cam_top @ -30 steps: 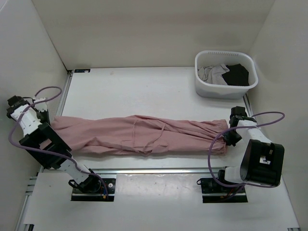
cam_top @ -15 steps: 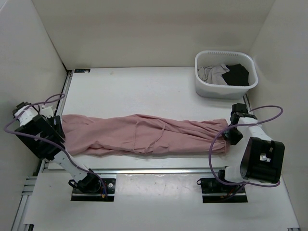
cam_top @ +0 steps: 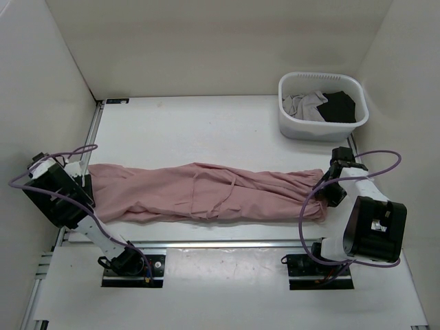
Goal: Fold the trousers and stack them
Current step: Fold the trousers
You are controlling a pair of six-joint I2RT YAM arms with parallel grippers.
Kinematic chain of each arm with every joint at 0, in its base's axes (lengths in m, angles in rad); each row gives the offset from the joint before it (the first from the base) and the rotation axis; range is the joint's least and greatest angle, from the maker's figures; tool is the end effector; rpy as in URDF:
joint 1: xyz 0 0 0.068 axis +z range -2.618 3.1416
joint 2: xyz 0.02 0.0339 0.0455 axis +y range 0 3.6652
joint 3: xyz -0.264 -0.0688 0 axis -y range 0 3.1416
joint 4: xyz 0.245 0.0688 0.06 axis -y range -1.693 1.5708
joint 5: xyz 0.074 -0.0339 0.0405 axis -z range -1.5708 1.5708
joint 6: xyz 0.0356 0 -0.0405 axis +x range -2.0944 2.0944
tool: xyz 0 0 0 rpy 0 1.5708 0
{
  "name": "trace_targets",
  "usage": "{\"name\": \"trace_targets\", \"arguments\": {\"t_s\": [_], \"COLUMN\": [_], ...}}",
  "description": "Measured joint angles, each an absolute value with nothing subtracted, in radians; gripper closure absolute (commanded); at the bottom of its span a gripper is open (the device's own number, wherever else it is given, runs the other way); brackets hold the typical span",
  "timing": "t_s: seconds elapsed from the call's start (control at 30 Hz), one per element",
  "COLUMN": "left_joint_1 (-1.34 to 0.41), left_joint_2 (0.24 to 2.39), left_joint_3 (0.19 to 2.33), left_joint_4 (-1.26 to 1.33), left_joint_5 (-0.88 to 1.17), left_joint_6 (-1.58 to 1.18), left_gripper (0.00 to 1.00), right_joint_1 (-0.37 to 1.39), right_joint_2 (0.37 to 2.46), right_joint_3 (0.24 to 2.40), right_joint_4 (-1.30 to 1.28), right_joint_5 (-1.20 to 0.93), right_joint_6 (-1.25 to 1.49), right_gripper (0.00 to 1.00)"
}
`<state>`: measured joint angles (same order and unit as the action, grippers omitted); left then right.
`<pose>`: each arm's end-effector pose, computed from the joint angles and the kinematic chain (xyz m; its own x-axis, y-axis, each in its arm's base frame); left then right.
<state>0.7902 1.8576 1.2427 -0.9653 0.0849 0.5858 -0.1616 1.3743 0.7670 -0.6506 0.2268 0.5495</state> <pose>0.2332 0.2312 0.1649 -0.9781 -0.2047 -0.0390 -0.2013 0.9766 -0.0759 0.2330 -0.0461 0.1785 -0.6833 0.6270 -0.3742 0.6824 0.7307 -0.0217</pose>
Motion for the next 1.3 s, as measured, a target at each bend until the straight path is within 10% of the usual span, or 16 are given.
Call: {"name": "trace_targets", "arguments": {"t_s": [0.07,0.23,1.3], "left_joint_1": [0.786,0.762,0.527], "left_joint_2": [1.846,1.840,1.785], "left_joint_3": [1.234,1.217,2.049], "left_joint_4": [-0.951,-0.922,-1.150], "left_joint_5": [0.077,0.076,0.300], "left_joint_6": [0.585,0.579,0.539], "left_gripper": [0.18,0.85,0.86], "right_joint_1": [-0.162,-0.162,-0.161], "right_joint_2": [1.375,1.379,1.428], "right_joint_3": [0.767,0.764,0.763], "right_joint_4": [-0.646,-0.624,-0.628], "right_joint_5": [0.209,0.172,0.184], "right_joint_6": [0.546,0.536,0.531], "right_gripper": [0.51,0.91,1.00]}}
